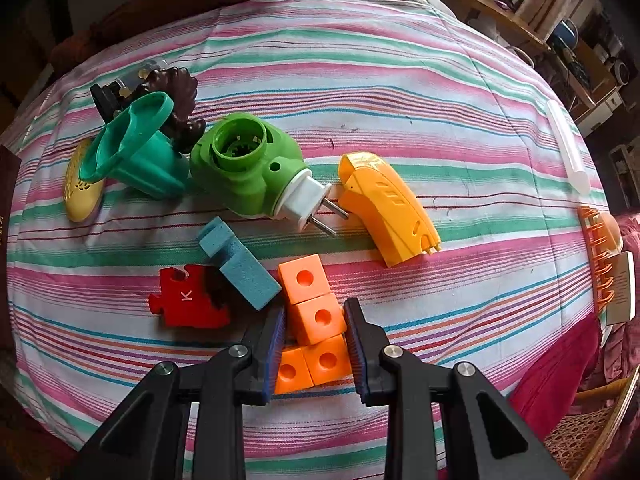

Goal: Organize rigid objects
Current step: 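Drop the red cylinder into the gold tray with the left tool while the right grasps orange cubes, then carry the orange cubes into the gold tray and release them with the right tool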

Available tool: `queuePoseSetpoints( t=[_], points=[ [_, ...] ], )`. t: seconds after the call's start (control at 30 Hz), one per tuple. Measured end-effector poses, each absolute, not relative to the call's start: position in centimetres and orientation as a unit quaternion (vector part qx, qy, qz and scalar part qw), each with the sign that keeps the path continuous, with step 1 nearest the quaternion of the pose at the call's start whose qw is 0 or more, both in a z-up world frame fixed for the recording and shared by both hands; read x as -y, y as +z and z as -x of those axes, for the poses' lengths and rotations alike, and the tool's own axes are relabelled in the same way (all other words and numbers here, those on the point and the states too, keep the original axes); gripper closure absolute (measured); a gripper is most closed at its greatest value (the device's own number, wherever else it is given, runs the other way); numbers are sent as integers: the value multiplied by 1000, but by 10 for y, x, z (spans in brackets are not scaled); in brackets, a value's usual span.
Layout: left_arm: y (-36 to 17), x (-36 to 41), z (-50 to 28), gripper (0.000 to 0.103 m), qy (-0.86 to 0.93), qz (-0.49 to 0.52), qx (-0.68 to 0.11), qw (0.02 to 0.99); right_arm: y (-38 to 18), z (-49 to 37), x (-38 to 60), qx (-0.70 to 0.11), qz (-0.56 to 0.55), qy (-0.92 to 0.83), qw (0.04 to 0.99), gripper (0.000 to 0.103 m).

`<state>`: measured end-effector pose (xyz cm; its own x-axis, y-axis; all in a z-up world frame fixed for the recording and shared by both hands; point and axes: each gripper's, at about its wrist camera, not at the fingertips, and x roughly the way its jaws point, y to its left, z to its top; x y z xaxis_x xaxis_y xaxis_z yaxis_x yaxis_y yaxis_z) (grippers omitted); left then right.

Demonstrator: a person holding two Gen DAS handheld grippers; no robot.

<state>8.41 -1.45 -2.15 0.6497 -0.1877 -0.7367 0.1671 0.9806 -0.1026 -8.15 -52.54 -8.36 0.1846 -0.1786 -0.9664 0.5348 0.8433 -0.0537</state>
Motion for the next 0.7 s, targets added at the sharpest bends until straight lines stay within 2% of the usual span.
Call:
queuePoseSetpoints(
  t=[0.37, 0.7],
  points=[
    [-16, 36, -36, 62, -116, -9, -386, 915, 8, 94, 491, -487, -117, -242, 831, 75],
    [-15, 26, -23, 59, -111, -3, -388, 915, 47, 27, 382, -459, -98, -38, 882, 75]
  ],
)
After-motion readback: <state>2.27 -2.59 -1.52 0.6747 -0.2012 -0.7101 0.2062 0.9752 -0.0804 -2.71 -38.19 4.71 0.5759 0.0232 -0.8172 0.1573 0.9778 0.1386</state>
